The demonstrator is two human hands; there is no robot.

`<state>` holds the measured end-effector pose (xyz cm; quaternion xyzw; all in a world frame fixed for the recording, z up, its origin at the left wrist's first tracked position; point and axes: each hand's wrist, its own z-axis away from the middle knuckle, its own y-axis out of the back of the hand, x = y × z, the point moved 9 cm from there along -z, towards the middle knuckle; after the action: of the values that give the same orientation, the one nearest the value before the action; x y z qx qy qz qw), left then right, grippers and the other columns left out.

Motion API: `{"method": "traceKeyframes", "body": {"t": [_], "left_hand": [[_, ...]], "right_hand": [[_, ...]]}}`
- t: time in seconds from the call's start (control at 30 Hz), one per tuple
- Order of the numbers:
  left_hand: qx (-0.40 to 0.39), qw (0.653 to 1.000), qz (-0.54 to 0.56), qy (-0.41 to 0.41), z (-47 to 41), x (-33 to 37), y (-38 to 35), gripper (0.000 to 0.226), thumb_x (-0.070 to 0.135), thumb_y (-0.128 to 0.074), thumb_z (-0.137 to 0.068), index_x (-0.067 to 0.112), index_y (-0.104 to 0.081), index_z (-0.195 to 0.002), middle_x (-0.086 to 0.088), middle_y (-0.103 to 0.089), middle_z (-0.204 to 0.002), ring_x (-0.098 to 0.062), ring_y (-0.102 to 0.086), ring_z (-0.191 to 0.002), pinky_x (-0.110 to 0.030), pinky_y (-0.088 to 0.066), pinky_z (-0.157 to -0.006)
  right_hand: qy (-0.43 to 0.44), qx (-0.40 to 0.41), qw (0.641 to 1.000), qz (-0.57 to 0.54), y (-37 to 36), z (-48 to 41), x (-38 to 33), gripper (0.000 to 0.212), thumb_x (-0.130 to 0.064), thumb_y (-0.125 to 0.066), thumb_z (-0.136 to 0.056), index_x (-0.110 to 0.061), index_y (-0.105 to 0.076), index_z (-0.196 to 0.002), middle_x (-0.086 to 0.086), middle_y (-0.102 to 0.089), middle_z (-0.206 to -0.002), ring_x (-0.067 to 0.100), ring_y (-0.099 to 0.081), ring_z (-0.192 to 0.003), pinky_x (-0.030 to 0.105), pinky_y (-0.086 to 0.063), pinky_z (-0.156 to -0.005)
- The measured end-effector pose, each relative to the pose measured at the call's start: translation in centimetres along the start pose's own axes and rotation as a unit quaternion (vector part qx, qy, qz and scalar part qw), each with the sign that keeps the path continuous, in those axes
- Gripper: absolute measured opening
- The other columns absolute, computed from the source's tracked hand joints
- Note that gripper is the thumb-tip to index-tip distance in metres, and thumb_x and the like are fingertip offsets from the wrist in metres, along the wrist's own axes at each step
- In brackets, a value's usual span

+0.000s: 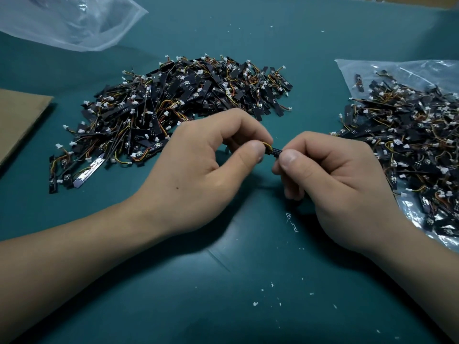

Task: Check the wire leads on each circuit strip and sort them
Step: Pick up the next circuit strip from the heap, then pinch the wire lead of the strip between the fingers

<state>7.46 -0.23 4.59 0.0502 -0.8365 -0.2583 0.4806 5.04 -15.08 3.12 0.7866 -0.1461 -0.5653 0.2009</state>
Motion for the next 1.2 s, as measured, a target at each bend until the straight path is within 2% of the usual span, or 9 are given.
{"method": "traceKeyframes", "body": {"t": [0.17, 0.3, 0.43, 0.53, 0.63, 0.73, 0.93, 1.07, 1.2], "left_hand": [[0.016, 1.0, -0.005, -0.005, -0.1, 0.0, 0.2, 0.007, 0.011, -0.065, -0.099, 0.014, -0.072, -0.099, 0.01, -0.07, -0.087, -0.01, -0.066, -0.083, -0.013, -0.046, -0.08], [-0.002, 0.999, 0.025, 0.037, -0.1, -0.7, -0.1, 0.01, 0.021, -0.063, -0.097, 0.015, -0.071, -0.099, 0.009, -0.069, -0.081, -0.011, -0.066, -0.079, -0.016, -0.048, -0.074], [-0.032, 0.998, 0.042, 0.03, 0.1, -0.4, -0.5, 0.025, 0.024, -0.06, -0.097, 0.011, -0.067, -0.076, -0.001, -0.06, -0.064, -0.011, -0.056, -0.062, -0.02, -0.042, -0.062], [-0.036, 0.999, 0.035, 0.017, 0.2, 0.0, -0.5, 0.023, 0.017, -0.063, -0.094, 0.007, -0.067, -0.073, -0.002, -0.055, -0.061, -0.007, -0.047, -0.056, -0.013, -0.036, -0.058], [-0.031, 0.998, 0.048, 0.016, 0.2, 0.0, -0.3, 0.021, 0.013, -0.062, -0.093, 0.009, -0.068, -0.073, -0.001, -0.055, -0.061, -0.002, -0.045, -0.056, -0.013, -0.035, -0.058], [-0.025, 0.998, 0.052, 0.016, 0.2, 0.0, -0.2, 0.021, 0.014, -0.063, -0.092, 0.015, -0.068, -0.072, -0.002, -0.055, -0.059, -0.007, -0.045, -0.055, -0.017, -0.035, -0.056], [-0.06, 0.996, 0.054, 0.04, 0.1, -0.5, -0.9, 0.023, 0.016, -0.061, -0.093, 0.011, -0.066, -0.072, -0.004, -0.053, -0.06, -0.002, -0.042, -0.054, -0.011, -0.032, -0.055], [-0.078, 0.995, 0.059, 0.021, 0.2, -0.1, -1.2, 0.031, 0.012, -0.06, -0.095, 0.01, -0.059, -0.065, 0.005, -0.041, -0.055, -0.001, -0.037, -0.053, -0.012, -0.029, -0.054], [-0.075, 0.995, 0.065, 0.021, 0.3, -0.2, -1.1, 0.029, 0.012, -0.06, -0.094, 0.008, -0.061, -0.066, -0.003, -0.045, -0.056, -0.002, -0.037, -0.053, -0.013, -0.031, -0.054]], "right_hand": [[-0.011, -0.031, 0.999, 0.0, -0.5, 0.1, 0.1, 0.025, -0.029, -0.058, -0.096, -0.022, -0.067, -0.075, -0.001, -0.061, -0.058, 0.018, -0.055, -0.051, 0.034, -0.045, -0.053], [-0.01, -0.031, 0.999, -0.025, -0.5, 0.1, 0.0, 0.027, -0.034, -0.055, -0.094, -0.022, -0.067, -0.074, -0.001, -0.061, -0.057, 0.018, -0.055, -0.05, 0.033, -0.045, -0.052], [0.0, -0.015, 0.999, -0.034, -0.3, 0.1, -0.1, 0.026, -0.033, -0.053, -0.097, -0.024, -0.065, -0.076, -0.001, -0.062, -0.06, 0.023, -0.055, -0.051, 0.04, -0.045, -0.052], [0.002, -0.024, 0.999, -0.039, -0.4, 0.1, -0.1, 0.025, -0.034, -0.053, -0.097, -0.024, -0.064, -0.078, -0.001, -0.062, -0.061, 0.024, -0.056, -0.051, 0.042, -0.045, -0.052], [-0.01, -0.038, 0.997, -0.062, -0.6, 0.2, 0.1, 0.027, -0.036, -0.051, -0.098, -0.02, -0.068, -0.085, 0.002, -0.064, -0.063, 0.024, -0.058, -0.053, 0.038, -0.047, -0.054], [-0.015, -0.049, 0.998, -0.047, -0.8, 0.1, 0.1, 0.029, -0.036, -0.049, -0.099, -0.018, -0.071, -0.09, -0.001, -0.066, -0.064, 0.017, -0.058, -0.055, 0.032, -0.048, -0.058], [0.001, -0.04, 0.999, -0.03, -0.5, 0.2, -0.4, 0.027, -0.033, -0.05, -0.098, -0.023, -0.068, -0.081, -0.004, -0.065, -0.059, 0.019, -0.057, -0.051, 0.033, -0.047, -0.054], [0.004, -0.039, 0.999, -0.034, -0.5, 0.3, -0.6, 0.026, -0.032, -0.05, -0.097, -0.022, -0.067, -0.079, -0.002, -0.064, -0.058, 0.02, -0.057, -0.05, 0.033, -0.046, -0.052], [0.002, -0.042, 0.998, -0.043, -0.6, 0.3, -0.6, 0.026, -0.032, -0.051, -0.097, -0.023, -0.067, -0.079, -0.002, -0.064, -0.058, 0.021, -0.057, -0.05, 0.034, -0.046, -0.051]]}}
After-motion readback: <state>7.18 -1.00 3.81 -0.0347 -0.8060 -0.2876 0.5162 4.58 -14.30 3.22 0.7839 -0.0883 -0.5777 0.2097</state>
